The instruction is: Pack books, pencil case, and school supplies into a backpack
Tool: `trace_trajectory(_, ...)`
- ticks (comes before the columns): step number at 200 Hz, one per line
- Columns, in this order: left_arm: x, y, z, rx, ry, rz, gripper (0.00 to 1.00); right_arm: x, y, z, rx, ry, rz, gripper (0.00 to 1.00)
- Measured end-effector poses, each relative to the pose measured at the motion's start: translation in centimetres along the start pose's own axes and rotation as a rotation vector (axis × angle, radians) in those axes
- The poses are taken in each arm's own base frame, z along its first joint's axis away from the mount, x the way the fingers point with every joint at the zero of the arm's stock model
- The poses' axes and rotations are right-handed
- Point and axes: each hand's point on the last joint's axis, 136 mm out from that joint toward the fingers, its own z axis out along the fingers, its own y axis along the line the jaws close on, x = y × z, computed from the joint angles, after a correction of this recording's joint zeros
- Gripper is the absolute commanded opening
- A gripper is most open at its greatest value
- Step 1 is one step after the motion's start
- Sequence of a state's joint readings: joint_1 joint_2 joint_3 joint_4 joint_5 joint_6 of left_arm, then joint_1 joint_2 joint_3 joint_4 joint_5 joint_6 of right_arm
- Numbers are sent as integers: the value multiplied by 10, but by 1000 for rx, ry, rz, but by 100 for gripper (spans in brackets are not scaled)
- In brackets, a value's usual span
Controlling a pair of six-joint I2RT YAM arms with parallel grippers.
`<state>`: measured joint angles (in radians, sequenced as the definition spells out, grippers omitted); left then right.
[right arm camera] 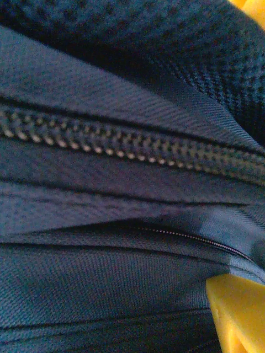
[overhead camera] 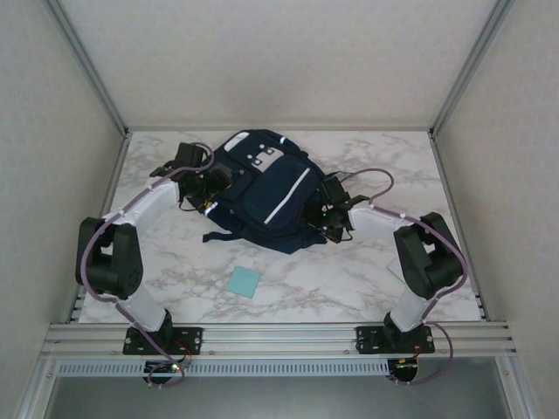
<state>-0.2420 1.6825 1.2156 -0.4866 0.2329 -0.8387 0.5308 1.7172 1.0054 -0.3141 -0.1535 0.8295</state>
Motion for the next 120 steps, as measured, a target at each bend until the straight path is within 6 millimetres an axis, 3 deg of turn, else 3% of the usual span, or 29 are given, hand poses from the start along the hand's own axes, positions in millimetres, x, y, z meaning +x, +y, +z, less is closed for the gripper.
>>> trace_trajectory(43,-7,12,34,-38,-6,-54,72,-27,12,1,32,-27,-26,92)
trace_trajectory(81,-18,-3,42,13,-37,-66,0,-60,14,3,48,-70,-46,92)
trace_trajectory(120,-20,-8,45,54,-58,-109,0,-87,22,0,99,-101,-126,88)
